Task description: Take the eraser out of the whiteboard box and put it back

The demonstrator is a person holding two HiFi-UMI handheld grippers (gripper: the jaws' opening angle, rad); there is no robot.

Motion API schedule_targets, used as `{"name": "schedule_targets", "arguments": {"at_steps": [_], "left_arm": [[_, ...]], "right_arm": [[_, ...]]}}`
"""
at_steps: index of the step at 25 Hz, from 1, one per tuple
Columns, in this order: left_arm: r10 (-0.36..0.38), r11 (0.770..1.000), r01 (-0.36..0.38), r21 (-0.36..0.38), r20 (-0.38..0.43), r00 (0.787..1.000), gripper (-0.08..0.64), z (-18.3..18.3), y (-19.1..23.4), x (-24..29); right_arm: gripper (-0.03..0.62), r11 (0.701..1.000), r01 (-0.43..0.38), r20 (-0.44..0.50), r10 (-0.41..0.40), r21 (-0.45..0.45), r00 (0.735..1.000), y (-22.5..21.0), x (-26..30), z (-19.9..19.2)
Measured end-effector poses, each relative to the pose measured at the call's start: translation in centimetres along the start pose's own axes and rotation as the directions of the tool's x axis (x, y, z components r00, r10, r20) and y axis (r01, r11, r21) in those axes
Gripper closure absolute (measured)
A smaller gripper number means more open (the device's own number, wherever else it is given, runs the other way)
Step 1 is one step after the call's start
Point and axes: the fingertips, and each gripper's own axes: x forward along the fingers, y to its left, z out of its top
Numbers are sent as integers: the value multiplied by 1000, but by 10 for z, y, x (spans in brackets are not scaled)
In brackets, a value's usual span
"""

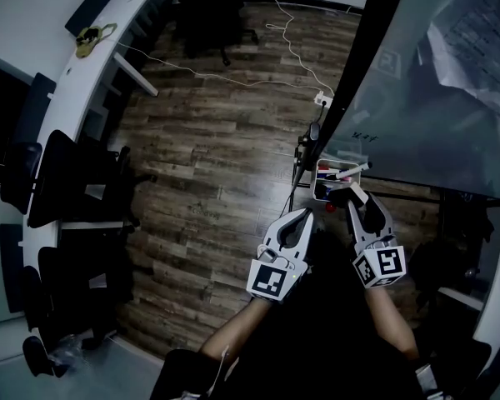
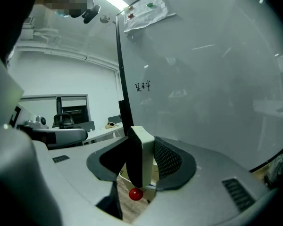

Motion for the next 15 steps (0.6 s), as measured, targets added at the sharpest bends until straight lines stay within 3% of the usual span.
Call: {"name": "schedule_targets", "arguments": {"at_steps": [15], "left_arm": [[16, 1000, -16, -14, -26, 1000, 554, -7, 14, 9]], "right_arm": [[416, 999, 35, -46, -35, 0, 998, -11, 13, -14]]}}
